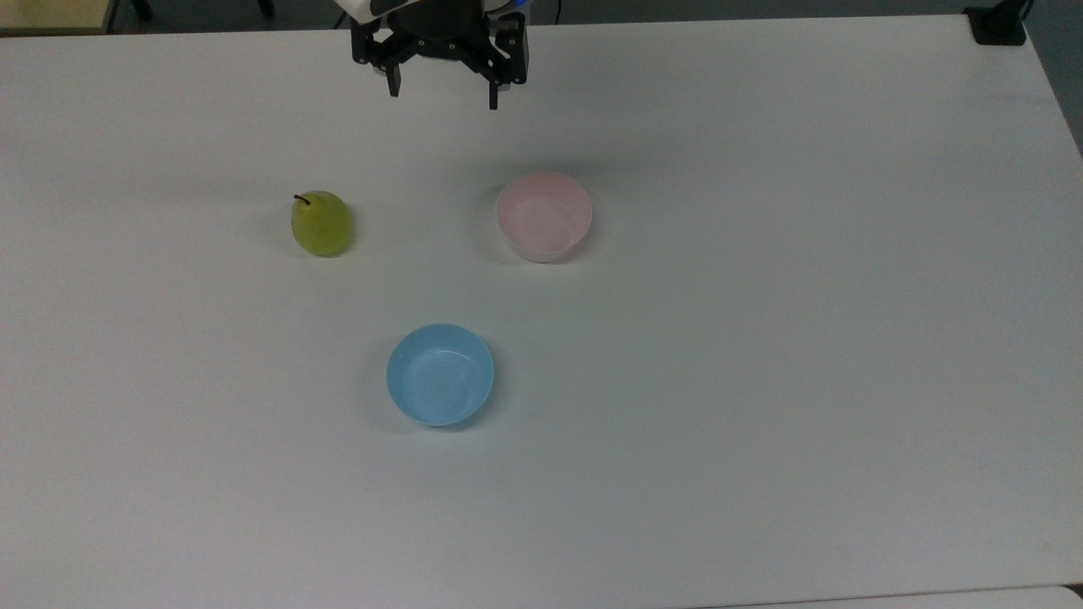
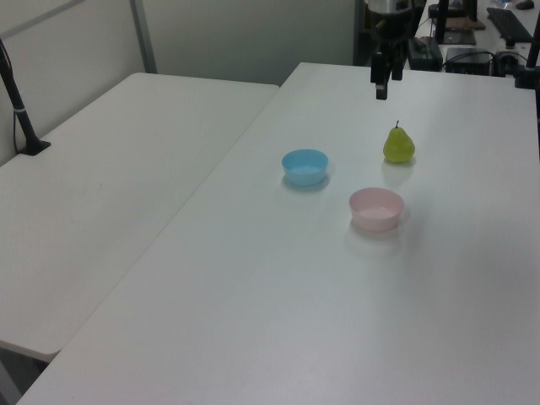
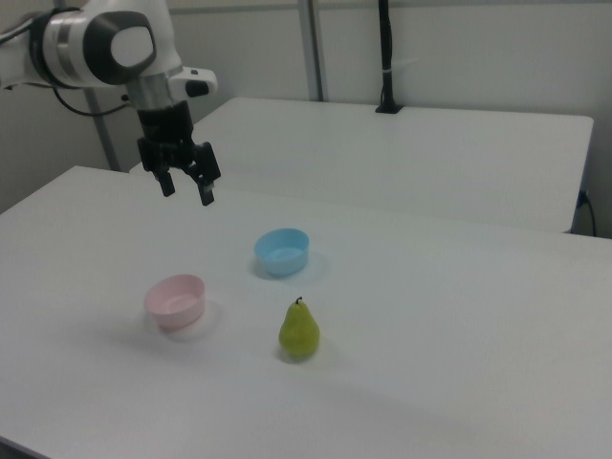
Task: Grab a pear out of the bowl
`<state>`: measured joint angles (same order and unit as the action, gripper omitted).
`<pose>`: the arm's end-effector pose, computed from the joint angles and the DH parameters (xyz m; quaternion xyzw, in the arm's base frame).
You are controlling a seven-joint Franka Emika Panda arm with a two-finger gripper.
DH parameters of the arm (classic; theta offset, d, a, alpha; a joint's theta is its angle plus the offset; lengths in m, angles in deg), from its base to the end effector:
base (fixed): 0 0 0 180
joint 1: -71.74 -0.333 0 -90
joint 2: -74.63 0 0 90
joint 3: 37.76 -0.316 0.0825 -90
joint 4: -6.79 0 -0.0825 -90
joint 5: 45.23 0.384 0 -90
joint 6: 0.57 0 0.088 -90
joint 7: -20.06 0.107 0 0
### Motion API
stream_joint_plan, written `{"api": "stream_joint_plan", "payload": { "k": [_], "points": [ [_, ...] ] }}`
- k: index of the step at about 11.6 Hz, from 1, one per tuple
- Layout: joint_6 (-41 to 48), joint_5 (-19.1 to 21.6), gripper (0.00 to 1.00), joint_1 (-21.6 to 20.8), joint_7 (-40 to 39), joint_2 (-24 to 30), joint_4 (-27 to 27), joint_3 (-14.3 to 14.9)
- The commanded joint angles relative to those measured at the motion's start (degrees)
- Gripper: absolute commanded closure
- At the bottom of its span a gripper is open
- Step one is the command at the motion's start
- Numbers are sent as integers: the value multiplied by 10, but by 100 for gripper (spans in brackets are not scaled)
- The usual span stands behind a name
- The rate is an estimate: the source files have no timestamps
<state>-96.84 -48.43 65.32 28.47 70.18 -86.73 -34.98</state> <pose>0.5824 0.0326 0.5608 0.9987 -0.0381 -0.0116 0.0310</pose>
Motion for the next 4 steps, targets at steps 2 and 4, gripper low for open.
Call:
{"api": "stream_joint_plan", "payload": {
  "k": [2,4],
  "points": [
    [40,-1,0,-10,1,44,-3,5],
    [40,-1,0,-7,0,44,-3,6]
  ]
}}
